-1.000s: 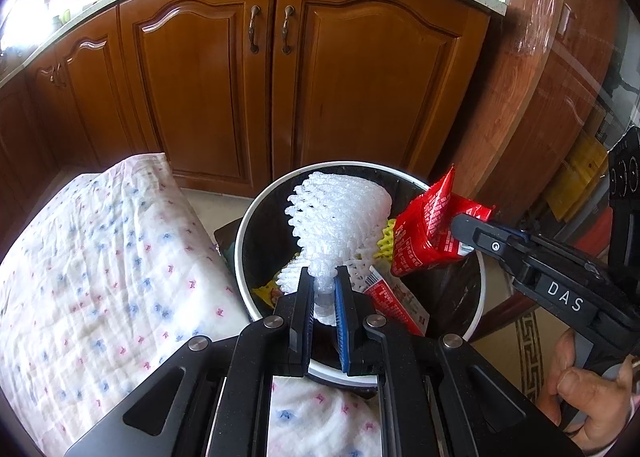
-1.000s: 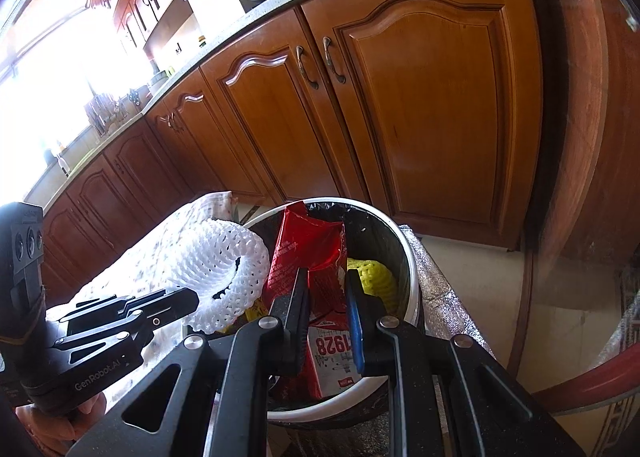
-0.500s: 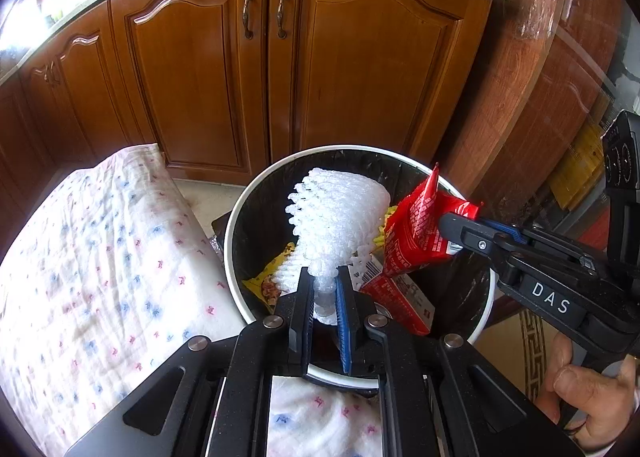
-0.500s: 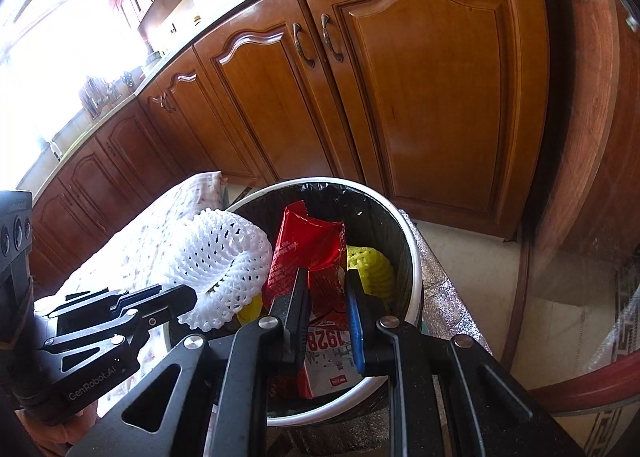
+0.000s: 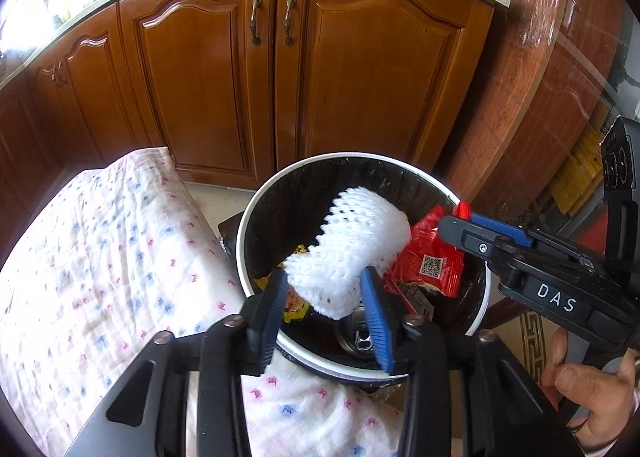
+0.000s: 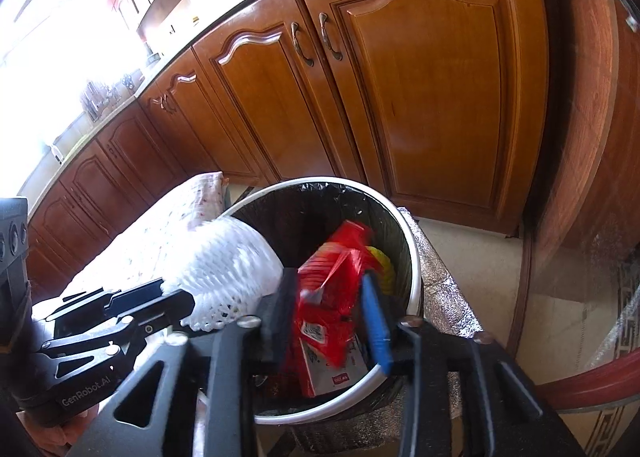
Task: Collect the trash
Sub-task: 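Carry the foam net and red bag over the bin and release both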
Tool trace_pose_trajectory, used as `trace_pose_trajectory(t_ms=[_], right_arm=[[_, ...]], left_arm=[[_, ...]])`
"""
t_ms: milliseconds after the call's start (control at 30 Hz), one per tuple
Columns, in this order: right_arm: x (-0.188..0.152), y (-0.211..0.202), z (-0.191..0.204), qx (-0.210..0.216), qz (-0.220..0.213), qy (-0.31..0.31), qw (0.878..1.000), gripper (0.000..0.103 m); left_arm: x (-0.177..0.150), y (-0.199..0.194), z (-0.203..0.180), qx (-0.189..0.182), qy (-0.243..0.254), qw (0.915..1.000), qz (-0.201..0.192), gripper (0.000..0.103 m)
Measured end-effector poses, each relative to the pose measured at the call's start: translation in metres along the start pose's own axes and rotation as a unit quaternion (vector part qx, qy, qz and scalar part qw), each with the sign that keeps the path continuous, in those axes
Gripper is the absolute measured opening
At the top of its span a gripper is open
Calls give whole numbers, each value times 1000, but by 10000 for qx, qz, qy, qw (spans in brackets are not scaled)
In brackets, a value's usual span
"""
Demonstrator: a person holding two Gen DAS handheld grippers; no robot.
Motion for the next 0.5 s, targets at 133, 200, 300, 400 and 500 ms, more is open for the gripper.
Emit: trace_pose_trajectory(t_ms=[133, 200, 300, 400, 500], right_arm=[[0, -7, 3, -1, -68, 9, 10000, 42], [0, -10, 5, 7, -88, 9, 10000, 43], [0, -14, 8, 16, -137, 19, 9999, 51], [-1, -19, 12, 65, -211, 49, 9997, 61], [-3, -26, 16, 159, -338, 106, 9992, 76]], left_arm=[[-4, -9, 4, -12, -62, 10000, -33, 40], [-6, -12, 7, -13, -91, 9999, -47, 41], [-9, -20, 11, 1, -155, 9998, -100, 50], [-13, -28, 17, 1, -252, 9996, -128, 59], [-20, -36, 23, -11, -371, 9992, -178, 65]])
Point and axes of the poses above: each gripper's, at about its wrist camera, not at the fingertips, and y roughly the way its jaws point, z to its left, x to its top, the point moved 8 cm from there along y, roughly the way its jaws point, and after that the axes turned 7 degrees about -y, right-handed, at the moved point
